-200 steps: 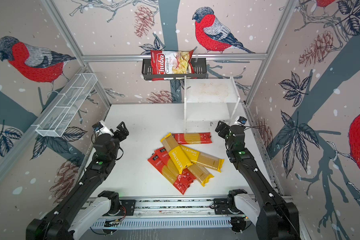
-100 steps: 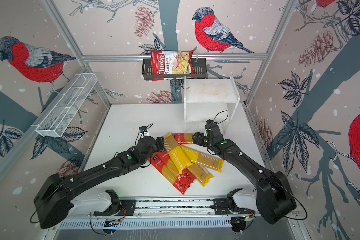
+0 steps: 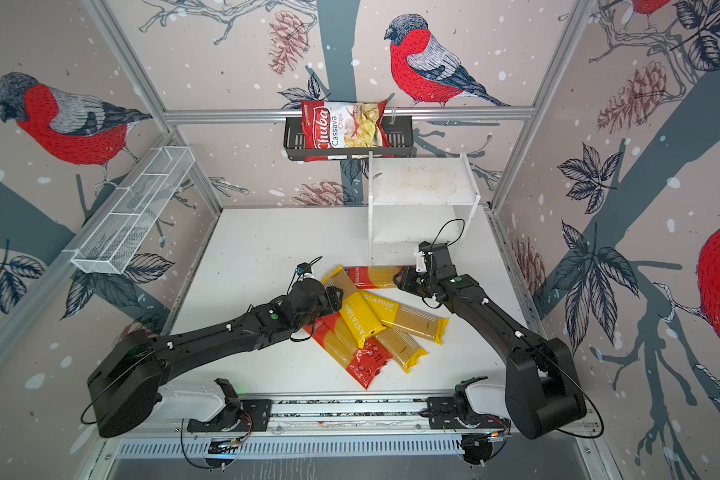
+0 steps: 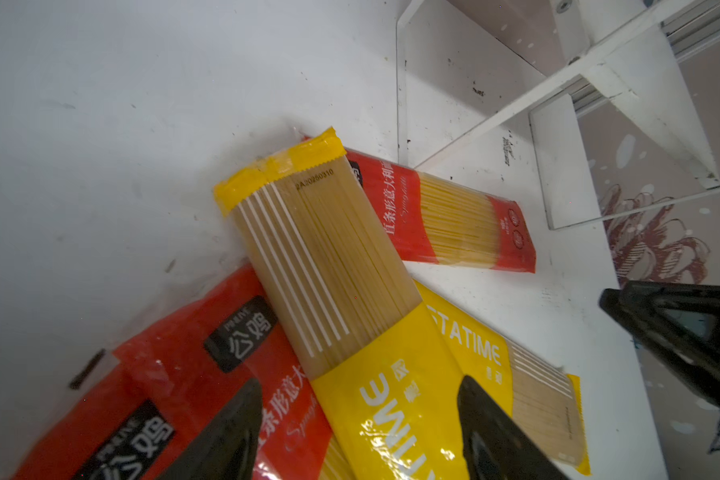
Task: Place and organize the pasta boxes and bags onto the shelf
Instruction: 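Reach both grippers toward the yellow PASTATIME spaghetti pack in the pile, then grasp the yellow PASTATIME pack with both grippers and lift it upright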
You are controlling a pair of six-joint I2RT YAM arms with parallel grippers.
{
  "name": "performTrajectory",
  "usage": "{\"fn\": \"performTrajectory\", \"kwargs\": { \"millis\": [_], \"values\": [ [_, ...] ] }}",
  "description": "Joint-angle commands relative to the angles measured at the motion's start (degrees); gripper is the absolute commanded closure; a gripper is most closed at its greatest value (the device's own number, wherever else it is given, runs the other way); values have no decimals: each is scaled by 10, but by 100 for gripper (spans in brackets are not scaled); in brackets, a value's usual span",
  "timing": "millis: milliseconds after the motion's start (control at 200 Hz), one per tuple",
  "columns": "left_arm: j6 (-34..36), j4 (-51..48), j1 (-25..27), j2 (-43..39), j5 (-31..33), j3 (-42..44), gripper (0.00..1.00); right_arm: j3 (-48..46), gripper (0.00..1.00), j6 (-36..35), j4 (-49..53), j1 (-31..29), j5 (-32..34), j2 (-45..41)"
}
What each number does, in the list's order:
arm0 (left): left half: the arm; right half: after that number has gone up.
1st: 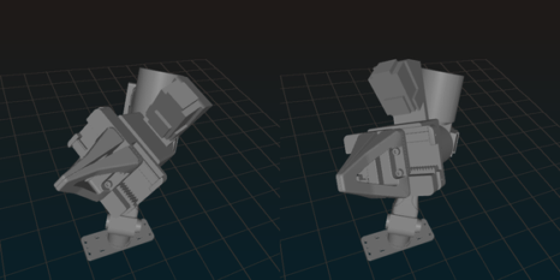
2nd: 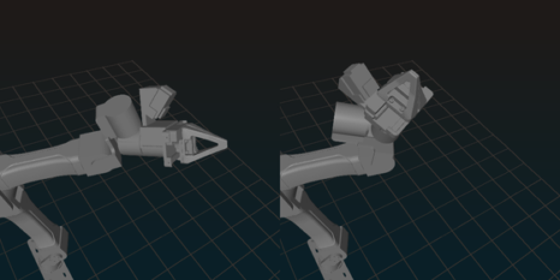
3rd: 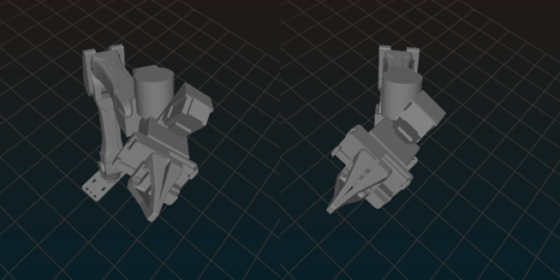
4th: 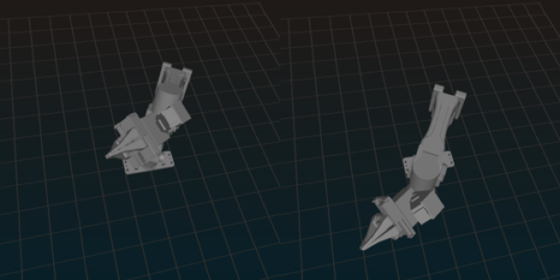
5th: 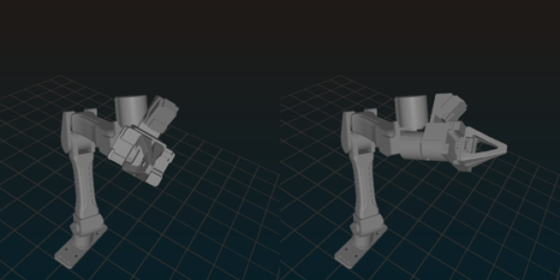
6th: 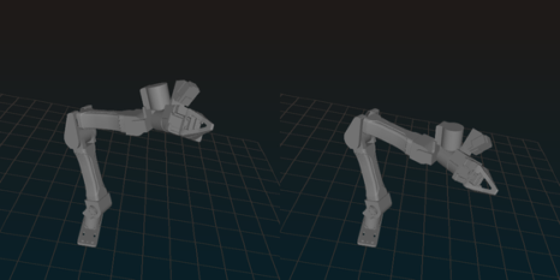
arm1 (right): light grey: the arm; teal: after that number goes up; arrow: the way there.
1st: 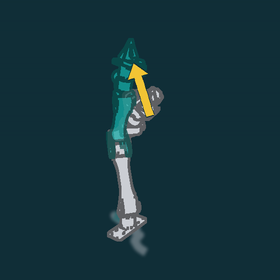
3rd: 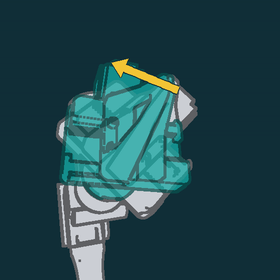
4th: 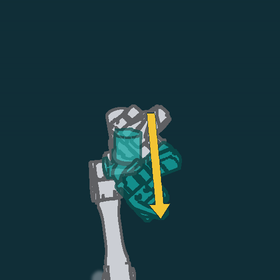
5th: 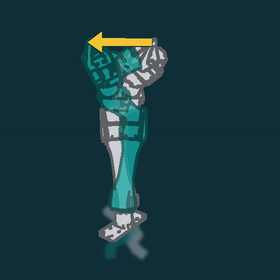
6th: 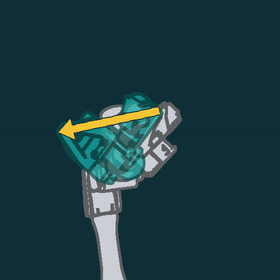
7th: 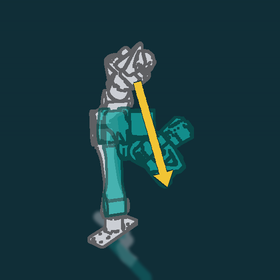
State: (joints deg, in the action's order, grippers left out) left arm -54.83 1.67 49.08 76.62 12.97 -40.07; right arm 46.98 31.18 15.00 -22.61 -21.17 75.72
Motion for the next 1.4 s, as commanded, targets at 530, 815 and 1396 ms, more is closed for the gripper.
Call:
{"fn": "performTrajectory", "kwargs": {
  "millis": [530,815,1396],
  "values": [
    [-89,161,-50,34,-137,94,53,-39,52,50,-89,-133,-210,73],
    [-88,180,-53,41,-147,107,63,-41,48,74,-132,-140,-214,116],
    [-74,172,-62,34,-154,99,76,-32,74,98,-220,-147,-221,194]
  ]
}}
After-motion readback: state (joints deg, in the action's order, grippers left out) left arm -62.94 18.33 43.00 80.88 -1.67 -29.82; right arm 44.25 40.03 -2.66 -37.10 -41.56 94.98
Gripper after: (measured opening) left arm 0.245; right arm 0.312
